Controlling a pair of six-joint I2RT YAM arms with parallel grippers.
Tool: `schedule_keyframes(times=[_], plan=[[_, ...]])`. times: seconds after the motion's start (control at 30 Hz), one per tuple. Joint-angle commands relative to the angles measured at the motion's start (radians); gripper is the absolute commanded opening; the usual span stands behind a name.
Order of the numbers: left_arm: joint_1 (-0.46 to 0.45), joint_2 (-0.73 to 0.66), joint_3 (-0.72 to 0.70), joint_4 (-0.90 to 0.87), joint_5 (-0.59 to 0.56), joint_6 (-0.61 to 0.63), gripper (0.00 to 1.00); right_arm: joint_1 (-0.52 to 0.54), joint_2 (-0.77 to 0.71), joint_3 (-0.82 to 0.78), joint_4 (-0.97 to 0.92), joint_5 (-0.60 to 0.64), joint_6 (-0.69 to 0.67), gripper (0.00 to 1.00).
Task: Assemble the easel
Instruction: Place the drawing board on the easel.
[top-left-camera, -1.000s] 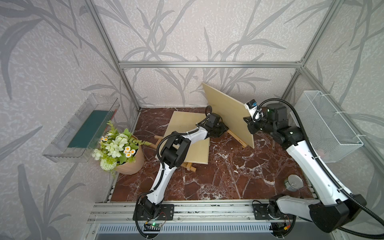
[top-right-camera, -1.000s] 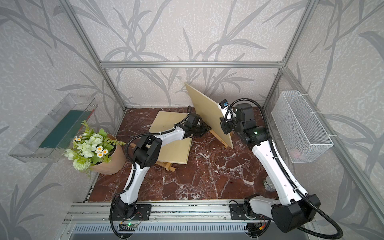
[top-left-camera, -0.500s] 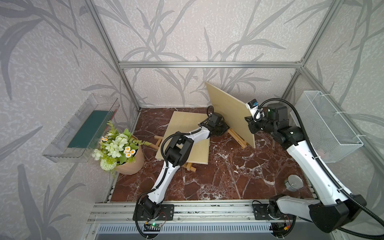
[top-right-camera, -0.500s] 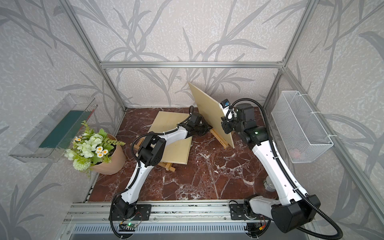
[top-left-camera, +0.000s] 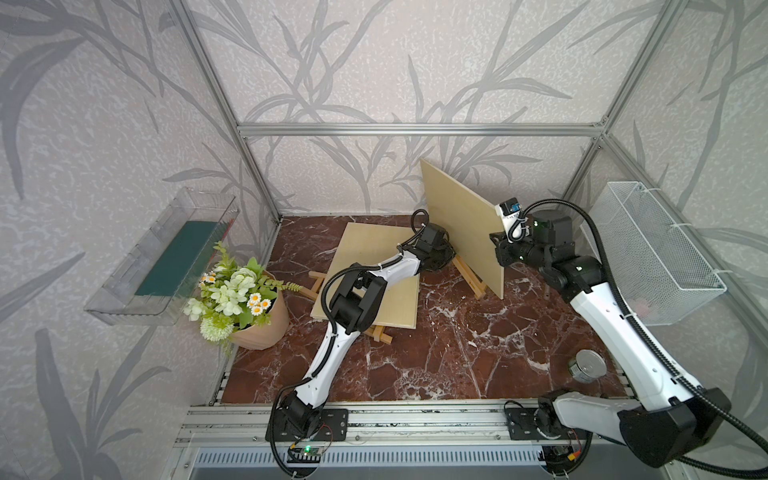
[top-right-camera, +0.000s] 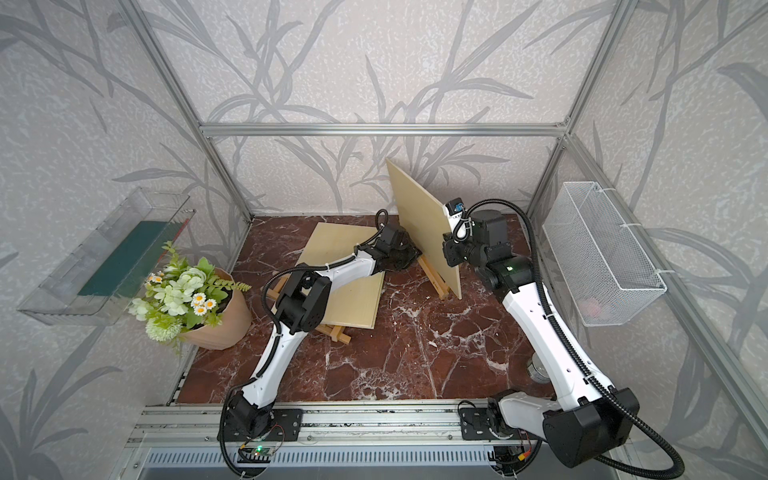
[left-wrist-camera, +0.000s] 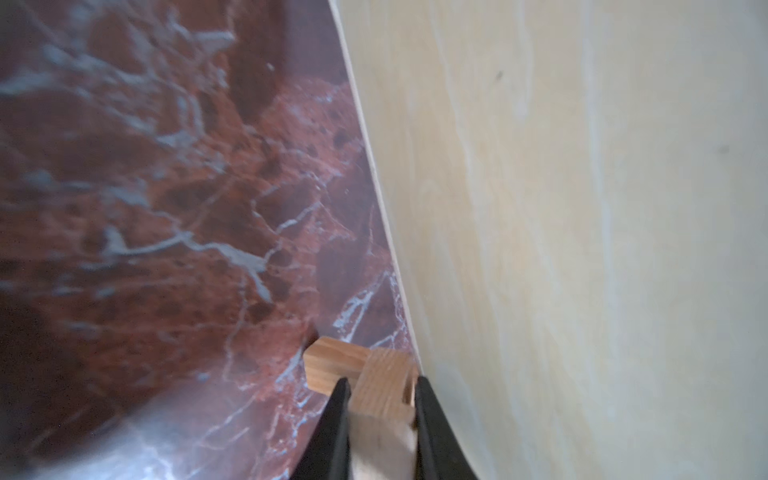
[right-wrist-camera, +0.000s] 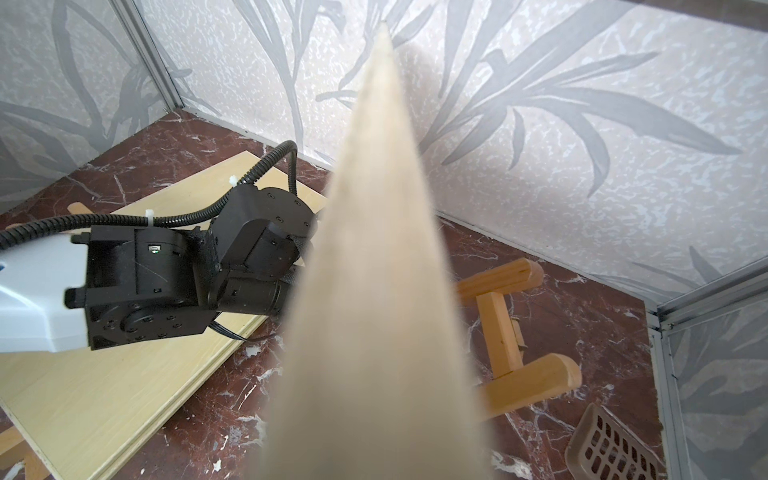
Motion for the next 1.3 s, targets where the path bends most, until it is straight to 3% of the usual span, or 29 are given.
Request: schedule_keyframes(times=[0.0, 0.2, 0.53, 1.07, 1.27], plan=[[0.048, -0.013, 0.019, 0.019, -0.139, 0.086, 0.00, 0.008, -0.017, -0.055, -0.080, -0.058, 0.075, 0.00], [0.066, -0.019, 0.018, 0.005, -0.179, 0.099, 0.00, 0.008, 0.000, -0.084, -0.075, -0.077, 0.116, 0.00], [0.067, -0.046, -0.025, 0.003, -0.237, 0.104, 0.00, 0.008, -0.070, -0.157, -0.182, -0.002, 0.198, 0.00], [0.083, -0.059, -0.021, -0.009, -0.224, 0.142, 0.00, 0.008, -0.182, -0.317, -0.306, 0.145, 0.253, 0.00], [0.102, -0.048, 0.017, -0.030, -0.159, 0.192, 0.00, 0.007, -0.187, -0.362, -0.294, 0.196, 0.251, 0.00]])
